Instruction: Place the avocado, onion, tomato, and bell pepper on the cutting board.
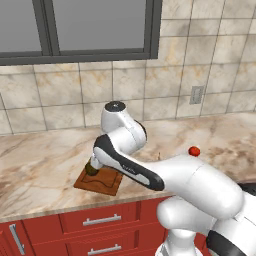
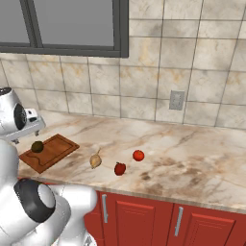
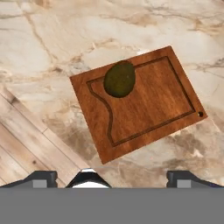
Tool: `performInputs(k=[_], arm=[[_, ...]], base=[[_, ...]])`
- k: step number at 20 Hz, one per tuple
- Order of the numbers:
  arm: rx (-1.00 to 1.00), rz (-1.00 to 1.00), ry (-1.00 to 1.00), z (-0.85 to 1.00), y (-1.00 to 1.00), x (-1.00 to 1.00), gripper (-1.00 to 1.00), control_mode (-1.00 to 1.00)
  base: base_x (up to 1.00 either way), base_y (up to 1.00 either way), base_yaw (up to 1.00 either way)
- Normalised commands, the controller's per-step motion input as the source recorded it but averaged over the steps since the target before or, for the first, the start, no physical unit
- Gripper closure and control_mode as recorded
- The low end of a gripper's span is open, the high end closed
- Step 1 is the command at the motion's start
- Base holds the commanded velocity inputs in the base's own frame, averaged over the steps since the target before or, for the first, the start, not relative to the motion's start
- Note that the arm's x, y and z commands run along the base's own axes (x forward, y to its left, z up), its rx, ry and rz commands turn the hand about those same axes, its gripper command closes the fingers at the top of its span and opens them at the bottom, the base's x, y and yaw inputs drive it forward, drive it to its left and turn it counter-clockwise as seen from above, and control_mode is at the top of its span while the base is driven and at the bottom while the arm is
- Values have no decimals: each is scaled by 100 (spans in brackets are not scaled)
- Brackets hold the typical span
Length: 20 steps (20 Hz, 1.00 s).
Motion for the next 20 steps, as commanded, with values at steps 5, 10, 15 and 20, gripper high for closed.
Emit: performInputs(k=[5,10,15,20], arm=[[0,-5,-7,66,-78,-54,-100,-100],[0,-18,-1,59,-85,-26,-100,-100],[0,-30,1,42,-77,0,-100,-100],[0,-34,8,28,-72,0,-100,-100]], base=[[0,0,0],[0,0,0],[0,0,0],[0,0,0]])
